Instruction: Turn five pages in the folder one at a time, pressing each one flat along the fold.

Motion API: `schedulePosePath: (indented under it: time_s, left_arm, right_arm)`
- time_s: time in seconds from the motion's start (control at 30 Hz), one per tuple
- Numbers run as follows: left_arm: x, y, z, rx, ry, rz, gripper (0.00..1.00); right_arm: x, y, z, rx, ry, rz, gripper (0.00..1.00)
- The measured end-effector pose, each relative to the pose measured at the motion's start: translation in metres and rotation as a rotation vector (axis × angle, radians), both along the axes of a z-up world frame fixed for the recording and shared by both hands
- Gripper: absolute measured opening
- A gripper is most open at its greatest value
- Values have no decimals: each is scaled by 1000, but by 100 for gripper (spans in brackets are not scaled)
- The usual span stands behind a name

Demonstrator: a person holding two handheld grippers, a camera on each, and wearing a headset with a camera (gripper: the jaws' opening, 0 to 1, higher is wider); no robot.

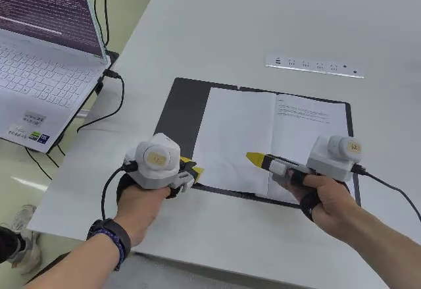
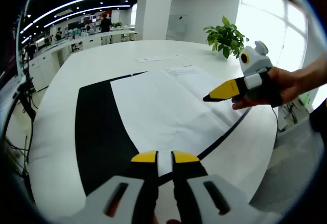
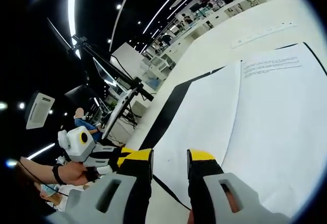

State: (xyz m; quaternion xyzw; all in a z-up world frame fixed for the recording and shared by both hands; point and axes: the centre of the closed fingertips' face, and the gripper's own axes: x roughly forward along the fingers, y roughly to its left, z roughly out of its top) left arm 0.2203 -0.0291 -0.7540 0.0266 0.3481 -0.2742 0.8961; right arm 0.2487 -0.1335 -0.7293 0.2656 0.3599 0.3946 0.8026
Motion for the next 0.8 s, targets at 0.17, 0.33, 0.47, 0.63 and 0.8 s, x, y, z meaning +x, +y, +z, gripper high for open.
schedulePosePath:
  time_s: [0.17,0.33,0.47,0.63,0.8]
  left_arm:
    - [1,0,-11,3,26,20,0]
    - [-10,1,-36,130,79,-38,0]
    - [-11,3,-37,142,69,-27,0]
    - [-10,2,-37,169,66,-42,0]
    - [-10,3,-37,171,75,-39,0]
  right_arm:
    - [1,-4,-5,-3,10,-1,24]
    - [-1,-5,-10,-9,21,18,23]
    - [3,-9,-14,-14,22,21,22]
    - [9,-12,-18,-29,19,27,21]
    - [19,-18,-20,-53,2,36,18]
